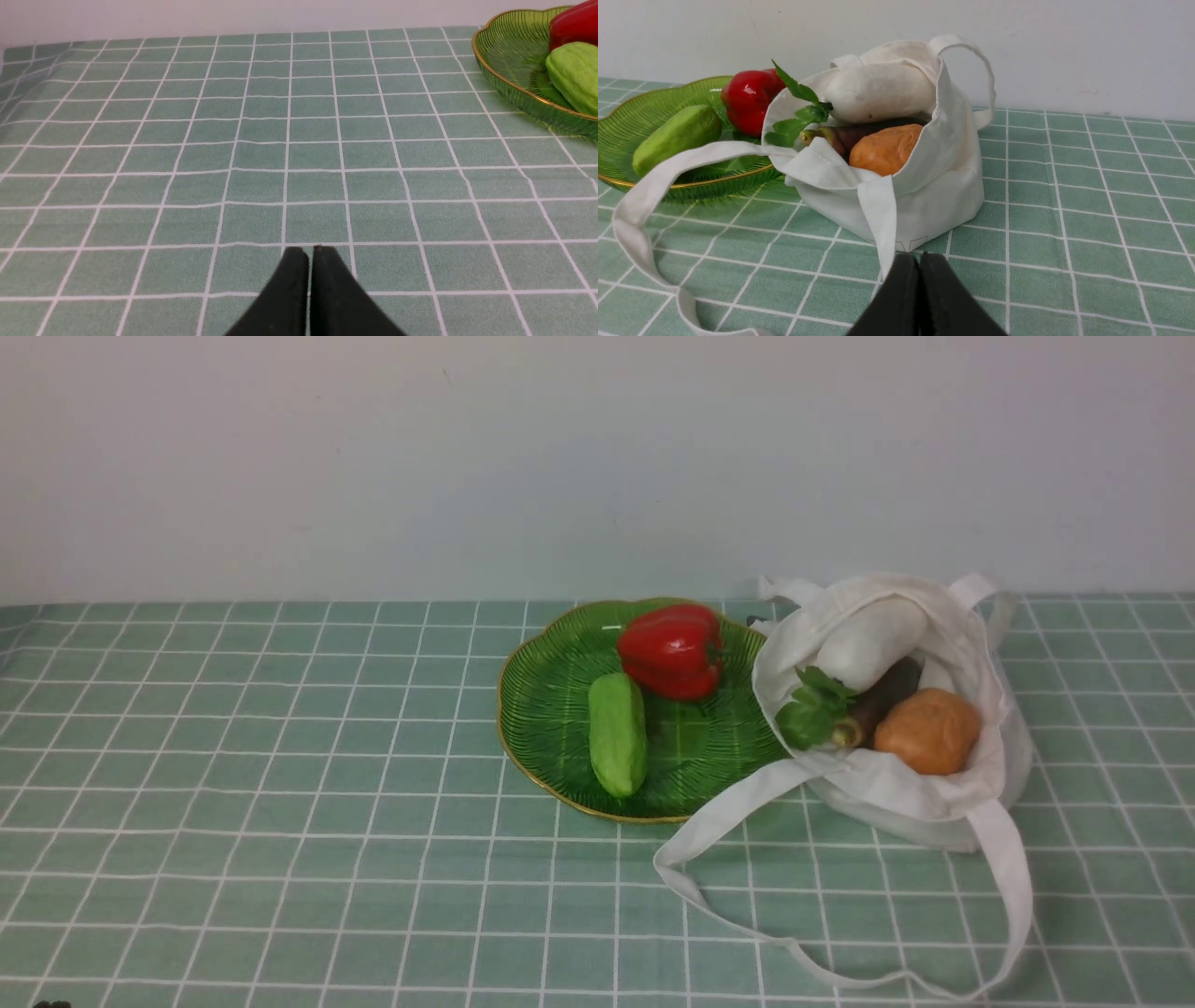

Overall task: Take vegetables from cloth bag on blue coffee tablecloth place on plate.
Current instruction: 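Reach into the cloth bag and grasp a vegetable inside it with the right gripper, then take the vegetable out of the bag and place it on the plate with the right gripper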

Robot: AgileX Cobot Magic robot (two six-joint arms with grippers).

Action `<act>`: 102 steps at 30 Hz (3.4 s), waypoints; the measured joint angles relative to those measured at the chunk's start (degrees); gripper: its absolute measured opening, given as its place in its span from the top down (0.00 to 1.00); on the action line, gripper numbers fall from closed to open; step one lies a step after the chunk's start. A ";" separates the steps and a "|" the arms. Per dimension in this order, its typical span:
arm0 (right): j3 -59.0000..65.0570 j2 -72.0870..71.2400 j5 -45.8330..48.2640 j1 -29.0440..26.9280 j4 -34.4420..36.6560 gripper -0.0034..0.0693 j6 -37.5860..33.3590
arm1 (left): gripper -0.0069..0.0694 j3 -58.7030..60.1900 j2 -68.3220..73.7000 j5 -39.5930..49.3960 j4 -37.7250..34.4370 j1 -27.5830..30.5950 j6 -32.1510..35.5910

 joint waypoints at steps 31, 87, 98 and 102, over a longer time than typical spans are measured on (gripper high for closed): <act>0.12 0.00 -3.76 0.04 38.60 0.97 10.22 | 0.92 0.00 0.00 0.00 0.00 0.00 0.00; -78.47 114.96 4.54 0.40 28.61 0.13 17.82 | 0.92 0.00 0.00 0.00 0.00 0.00 0.00; -78.76 115.78 4.85 0.47 29.24 0.29 16.62 | 0.92 0.00 0.00 0.00 0.00 0.00 0.00; -78.76 113.99 8.87 0.47 28.78 0.29 14.07 | 0.92 0.00 0.00 0.00 0.00 0.00 0.00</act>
